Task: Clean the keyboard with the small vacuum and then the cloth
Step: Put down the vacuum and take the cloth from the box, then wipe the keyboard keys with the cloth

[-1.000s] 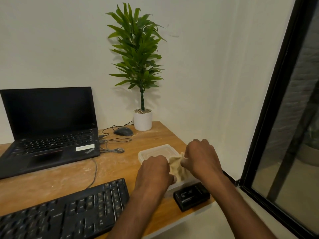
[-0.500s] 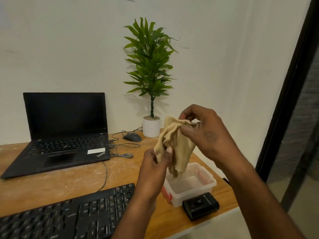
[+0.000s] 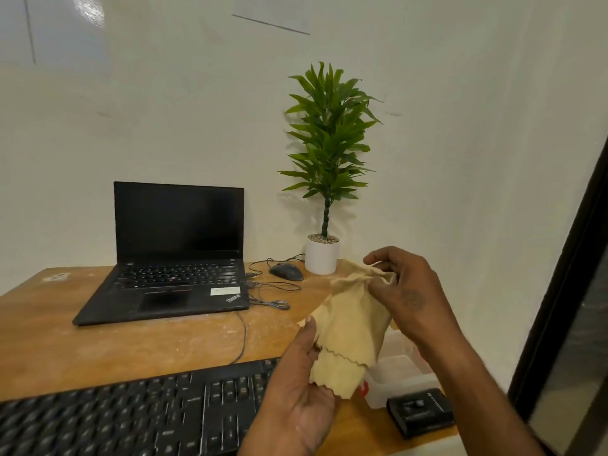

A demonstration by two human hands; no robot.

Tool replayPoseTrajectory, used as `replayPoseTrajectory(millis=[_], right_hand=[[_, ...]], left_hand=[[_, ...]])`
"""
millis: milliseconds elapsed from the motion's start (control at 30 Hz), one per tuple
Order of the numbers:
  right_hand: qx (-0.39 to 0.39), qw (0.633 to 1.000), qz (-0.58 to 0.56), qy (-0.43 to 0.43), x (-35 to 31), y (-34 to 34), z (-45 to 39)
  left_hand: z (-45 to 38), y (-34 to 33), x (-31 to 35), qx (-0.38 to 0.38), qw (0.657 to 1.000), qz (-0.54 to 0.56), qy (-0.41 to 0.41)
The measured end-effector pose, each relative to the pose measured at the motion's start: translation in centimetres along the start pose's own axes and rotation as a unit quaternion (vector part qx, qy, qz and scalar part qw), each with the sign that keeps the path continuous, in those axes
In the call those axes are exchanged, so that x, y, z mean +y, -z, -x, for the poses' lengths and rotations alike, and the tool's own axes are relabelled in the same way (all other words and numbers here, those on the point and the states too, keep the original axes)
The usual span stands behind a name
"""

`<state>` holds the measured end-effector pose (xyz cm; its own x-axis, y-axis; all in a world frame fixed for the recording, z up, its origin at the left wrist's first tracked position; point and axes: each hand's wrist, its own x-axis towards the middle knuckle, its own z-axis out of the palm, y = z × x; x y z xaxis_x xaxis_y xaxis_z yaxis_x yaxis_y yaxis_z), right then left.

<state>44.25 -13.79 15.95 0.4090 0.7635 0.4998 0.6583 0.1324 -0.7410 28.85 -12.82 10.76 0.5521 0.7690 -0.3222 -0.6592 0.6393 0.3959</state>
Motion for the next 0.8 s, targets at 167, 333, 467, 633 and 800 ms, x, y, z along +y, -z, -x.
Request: replayPoseTrajectory(millis=[167, 333, 467, 633, 800], right_hand=[[-0.15, 0.981, 0.038, 0.115, -2.2, -2.6, 2.5], [-0.224, 0.963, 0.082, 0.122, -1.9, -3.1, 4.6], [-0.308, 0.947, -0.002, 0.092, -2.4, -2.2, 5.5], [-0.127, 0.98, -0.149, 0.013, -2.3, -4.2, 6.3], [-0.186, 0.964, -0.19, -0.032, -3.0, -7.7, 7.3]], left_hand=[[0.9, 0.6, 0.7, -0.012, 0.999, 0.011, -0.042], [1.4, 1.6, 2.2, -0.039, 0.995, 0.033, -0.085], [1.3, 2.8, 2.9, -0.045, 0.994, -0.011, -0.097], [0.9, 4.5, 4.2, -0.02, 0.985, -0.037, -0.169], [1.8, 6.3, 6.2, -0.035, 0.963, -0.102, -0.247]])
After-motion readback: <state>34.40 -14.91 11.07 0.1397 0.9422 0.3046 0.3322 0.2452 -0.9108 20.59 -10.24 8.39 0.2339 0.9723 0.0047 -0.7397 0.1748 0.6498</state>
